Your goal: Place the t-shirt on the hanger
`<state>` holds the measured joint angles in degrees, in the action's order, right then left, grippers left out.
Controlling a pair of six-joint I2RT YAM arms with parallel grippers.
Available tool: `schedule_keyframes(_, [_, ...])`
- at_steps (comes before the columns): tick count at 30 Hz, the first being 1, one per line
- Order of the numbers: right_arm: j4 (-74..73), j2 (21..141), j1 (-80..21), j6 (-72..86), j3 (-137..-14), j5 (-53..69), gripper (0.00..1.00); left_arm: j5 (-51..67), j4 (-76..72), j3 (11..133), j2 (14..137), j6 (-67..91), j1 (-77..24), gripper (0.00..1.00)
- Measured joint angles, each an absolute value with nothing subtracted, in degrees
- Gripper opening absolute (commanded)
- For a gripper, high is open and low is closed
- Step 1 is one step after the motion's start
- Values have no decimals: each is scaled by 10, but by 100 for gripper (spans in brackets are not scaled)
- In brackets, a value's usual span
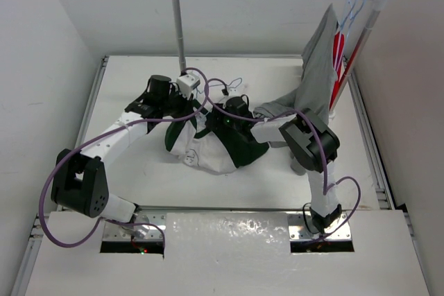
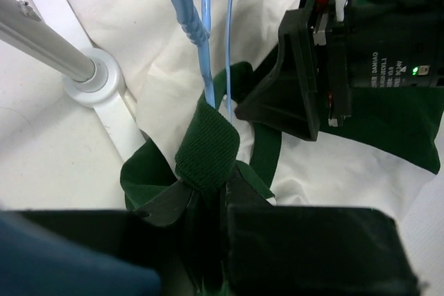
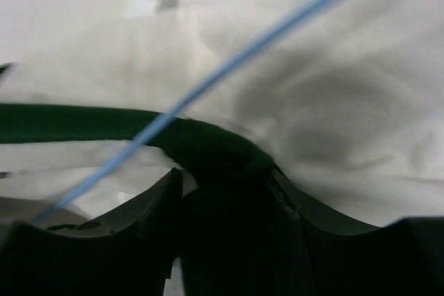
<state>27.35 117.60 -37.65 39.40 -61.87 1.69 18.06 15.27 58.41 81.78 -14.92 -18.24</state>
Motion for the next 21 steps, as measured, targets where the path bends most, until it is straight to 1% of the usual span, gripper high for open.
schedule_keyframes(1, [274, 1181, -376, 400, -614, 17, 42, 181, 153, 584, 818, -149, -182, 0])
schedule_keyframes(2, [274, 1183, -376, 403, -609, 15, 30, 181, 153, 584, 818, -149, -182, 0])
schedule_keyframes(4, [274, 1182, -376, 411, -605, 13, 15, 180, 153, 584, 818, -149, -182, 0])
schedule_keyframes(5, [277, 1182, -376, 414, -605, 13, 1, 180, 153, 584, 818, -149, -182, 0])
schedule_keyframes(8, [285, 1174, -370, 426, -589, 11, 0, 180, 153, 585, 818, -149, -182, 0])
schedule_keyframes(11, [312, 1137, -352, 442, -529, 16, 0, 182, 154, 585, 818, -152, -179, 0])
schedule_keyframes(13, [331, 1094, -323, 454, -470, 20, 0, 187, 159, 585, 816, -161, -176, 0])
schedule_keyframes(17, [367, 990, -230, 478, -356, 30, 0, 214, 185, 587, 802, -209, -172, 0])
schedule_keyframes(21, [390, 905, -161, 492, -302, 57, 0, 279, 227, 590, 793, -283, -180, 0])
